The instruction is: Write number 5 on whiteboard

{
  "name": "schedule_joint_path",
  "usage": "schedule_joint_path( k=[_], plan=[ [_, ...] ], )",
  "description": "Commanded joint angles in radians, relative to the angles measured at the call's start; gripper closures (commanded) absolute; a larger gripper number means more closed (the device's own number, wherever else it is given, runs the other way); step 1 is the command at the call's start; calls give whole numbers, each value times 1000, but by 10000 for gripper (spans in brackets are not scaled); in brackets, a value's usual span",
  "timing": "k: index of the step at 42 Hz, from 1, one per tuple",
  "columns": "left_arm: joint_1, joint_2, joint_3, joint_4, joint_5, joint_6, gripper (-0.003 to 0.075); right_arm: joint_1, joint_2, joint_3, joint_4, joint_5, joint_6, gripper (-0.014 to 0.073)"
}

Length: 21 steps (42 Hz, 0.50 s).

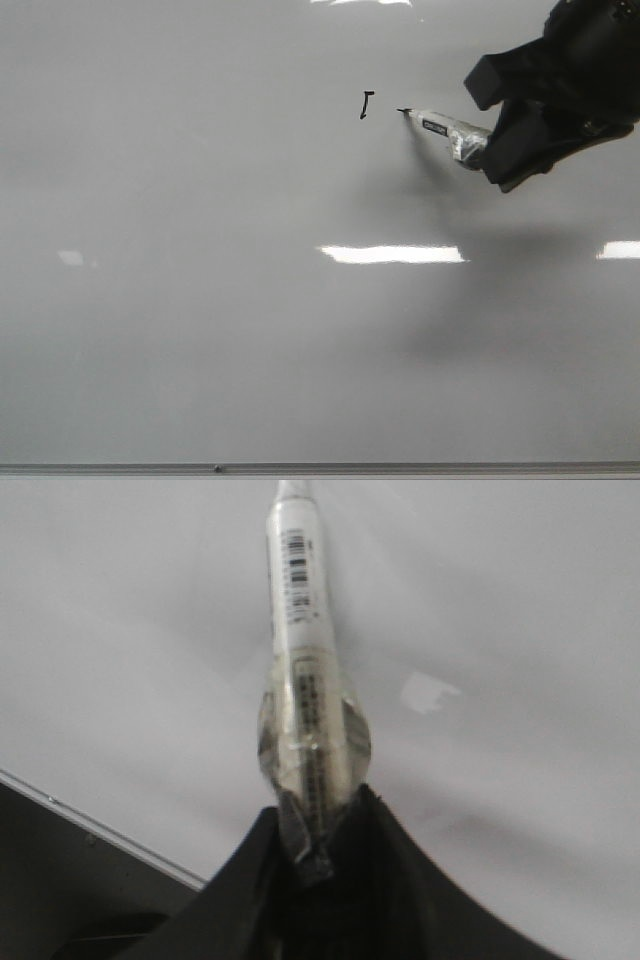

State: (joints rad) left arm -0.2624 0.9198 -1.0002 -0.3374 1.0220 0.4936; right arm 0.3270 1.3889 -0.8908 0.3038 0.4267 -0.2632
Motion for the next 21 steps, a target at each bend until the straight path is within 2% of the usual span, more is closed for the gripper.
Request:
schedule_joint_path(
  k=[1, 11, 21],
  plan=[
    [4, -9, -25, -32, -55, -10, 300, -6, -13, -29, 0, 12, -1, 662],
    [4, -9, -25, -32, -55, -10, 300, 103, 72, -66, 1, -65, -1, 662],
    [4, -9, -25, -32, -55, -10, 300, 106, -3, -110, 0, 61, -23, 662]
  ],
)
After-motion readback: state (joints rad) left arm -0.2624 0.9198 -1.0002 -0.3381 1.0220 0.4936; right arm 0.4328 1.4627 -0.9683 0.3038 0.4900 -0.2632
